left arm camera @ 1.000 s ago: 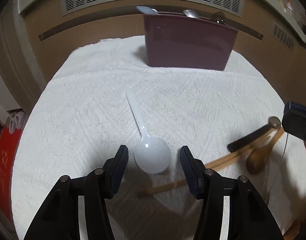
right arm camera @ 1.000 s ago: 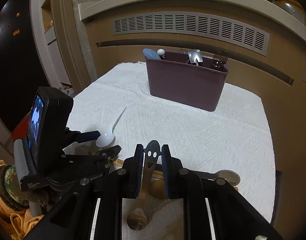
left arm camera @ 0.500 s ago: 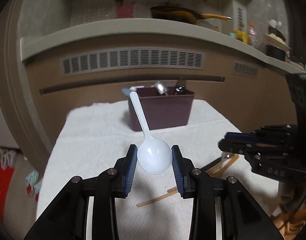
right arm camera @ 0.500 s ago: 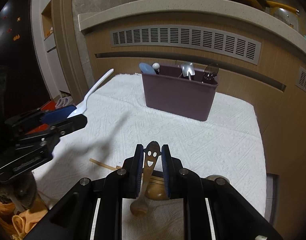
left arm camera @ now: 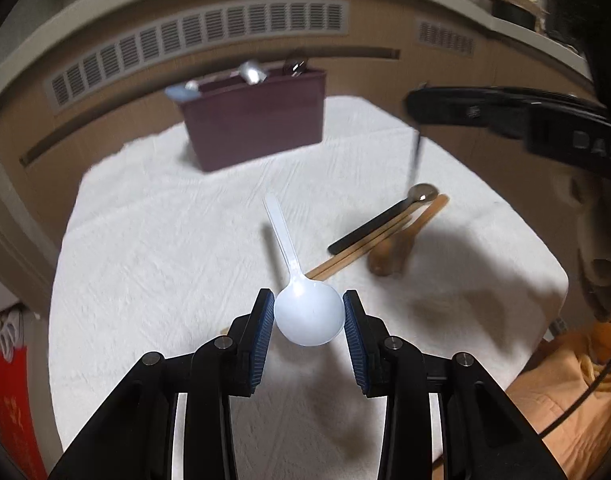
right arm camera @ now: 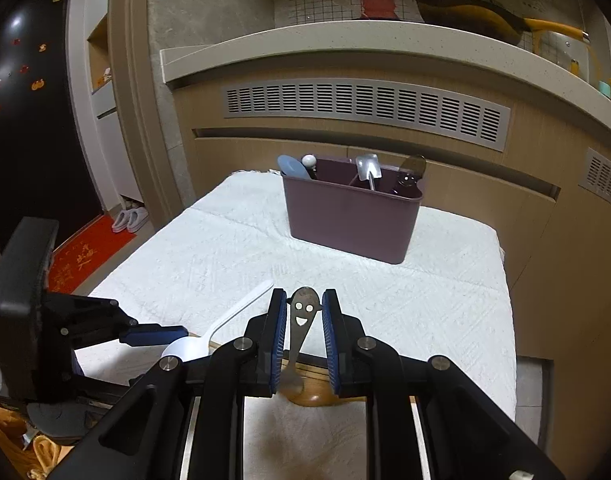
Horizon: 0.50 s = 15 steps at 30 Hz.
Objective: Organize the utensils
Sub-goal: 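Carry the white spoon with the left tool while the right tool carries the metal spoon to the caddy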
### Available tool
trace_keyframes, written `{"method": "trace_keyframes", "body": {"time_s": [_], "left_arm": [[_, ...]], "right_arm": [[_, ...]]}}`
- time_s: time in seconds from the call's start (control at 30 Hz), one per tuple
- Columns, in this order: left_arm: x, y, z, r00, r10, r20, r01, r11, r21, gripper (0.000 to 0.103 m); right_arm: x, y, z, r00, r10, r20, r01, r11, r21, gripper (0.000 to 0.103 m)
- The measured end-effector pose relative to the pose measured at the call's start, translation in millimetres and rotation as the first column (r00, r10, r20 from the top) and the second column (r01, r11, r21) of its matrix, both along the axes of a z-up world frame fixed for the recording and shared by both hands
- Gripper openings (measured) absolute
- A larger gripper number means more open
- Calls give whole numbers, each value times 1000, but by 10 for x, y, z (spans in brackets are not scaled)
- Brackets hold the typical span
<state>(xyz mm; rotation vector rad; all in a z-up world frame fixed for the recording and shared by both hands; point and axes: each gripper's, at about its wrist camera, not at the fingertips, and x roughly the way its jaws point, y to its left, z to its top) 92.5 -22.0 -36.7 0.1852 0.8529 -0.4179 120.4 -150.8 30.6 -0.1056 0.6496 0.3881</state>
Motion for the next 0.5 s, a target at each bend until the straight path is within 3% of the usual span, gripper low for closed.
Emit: {"method": "trace_keyframes", "body": {"time_s": [0.1, 0.3, 0.37, 0.43, 0.5], "left_arm": [[70, 100, -33, 999, 35, -39, -37, 999, -36, 36], [111, 176, 8, 998, 52, -33, -55, 995, -87, 37], [134, 193, -49, 998, 54, -45, -58, 995, -83, 43], [159, 195, -130, 996, 47, -78, -52, 996, -71, 56], [179, 176, -204, 994, 25, -107, -32, 998, -62, 56]], "right_arm": [[12, -31, 4, 1000, -8, 1, 8, 1000, 3, 17], [23, -31, -7, 1000, -12, -1, 12, 1000, -2, 17], [30, -28, -25, 1000, -12, -6, 11, 1000, -4, 17], [42, -31, -42, 1000, -12, -11, 12, 1000, -6, 17], [52, -34, -49, 1000, -14, -7, 14, 1000, -9, 17]]}}
